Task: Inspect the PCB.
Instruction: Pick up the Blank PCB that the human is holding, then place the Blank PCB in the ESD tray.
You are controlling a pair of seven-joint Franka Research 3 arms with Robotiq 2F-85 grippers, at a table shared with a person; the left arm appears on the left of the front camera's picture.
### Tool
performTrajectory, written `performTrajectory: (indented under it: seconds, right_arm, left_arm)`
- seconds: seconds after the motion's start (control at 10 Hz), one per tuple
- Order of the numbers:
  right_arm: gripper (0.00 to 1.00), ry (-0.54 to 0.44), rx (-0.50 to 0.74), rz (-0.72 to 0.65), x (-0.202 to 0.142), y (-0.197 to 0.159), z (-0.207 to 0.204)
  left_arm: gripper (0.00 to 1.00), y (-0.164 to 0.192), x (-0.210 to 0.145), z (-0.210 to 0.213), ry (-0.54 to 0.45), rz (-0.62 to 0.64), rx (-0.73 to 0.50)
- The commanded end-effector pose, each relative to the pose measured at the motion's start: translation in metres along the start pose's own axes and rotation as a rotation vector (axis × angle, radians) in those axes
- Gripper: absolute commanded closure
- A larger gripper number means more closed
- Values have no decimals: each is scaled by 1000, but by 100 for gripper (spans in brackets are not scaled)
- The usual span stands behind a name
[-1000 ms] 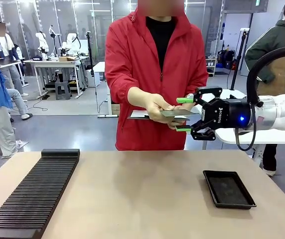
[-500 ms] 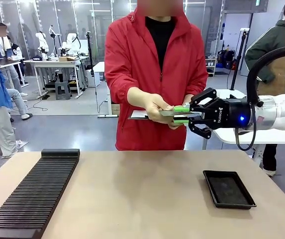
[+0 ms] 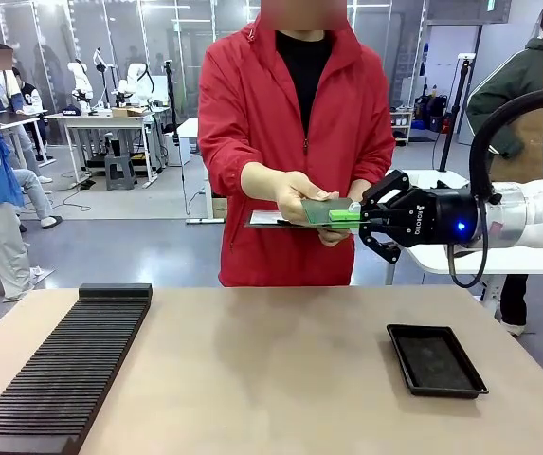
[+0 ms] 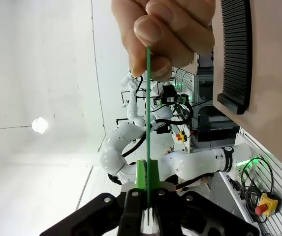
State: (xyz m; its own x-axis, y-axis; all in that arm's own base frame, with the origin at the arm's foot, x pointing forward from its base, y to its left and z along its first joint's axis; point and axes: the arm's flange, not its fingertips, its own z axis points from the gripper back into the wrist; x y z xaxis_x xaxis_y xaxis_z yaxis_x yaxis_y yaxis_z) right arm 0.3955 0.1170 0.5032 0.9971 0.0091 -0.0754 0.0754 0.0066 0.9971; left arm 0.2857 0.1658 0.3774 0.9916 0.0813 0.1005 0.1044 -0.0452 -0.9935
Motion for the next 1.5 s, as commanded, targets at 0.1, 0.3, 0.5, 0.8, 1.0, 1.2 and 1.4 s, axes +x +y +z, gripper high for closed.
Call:
performTrajectory:
  seconds: [0.1,0.3,0.5,0.8,1.0,1.2,1.4]
  right_arm:
    - [100,-4,3,-16,3,2,-1]
    - [100,0,0,0,0,0,0]
    - [100,0,0,0,0,0,0]
    - [100,0,0,0,0,0,0]
    - [100,0,0,0,0,0,0]
    - [100,0,0,0,0,0,0]
    - [100,0,0,0,0,0,0]
  left_arm:
    - [0,-4,1,0,-6,18,23]
    - [0,-4,1,0,-6,18,23]
    - [0,-4,1,0,-6,18,23]
    - [0,-4,1,0,-6,18,23]
    - [0,-4,1,0,-6,18,23]
    - [0,-4,1,0,-6,18,23]
    - [0,-4,1,0,-6,18,23]
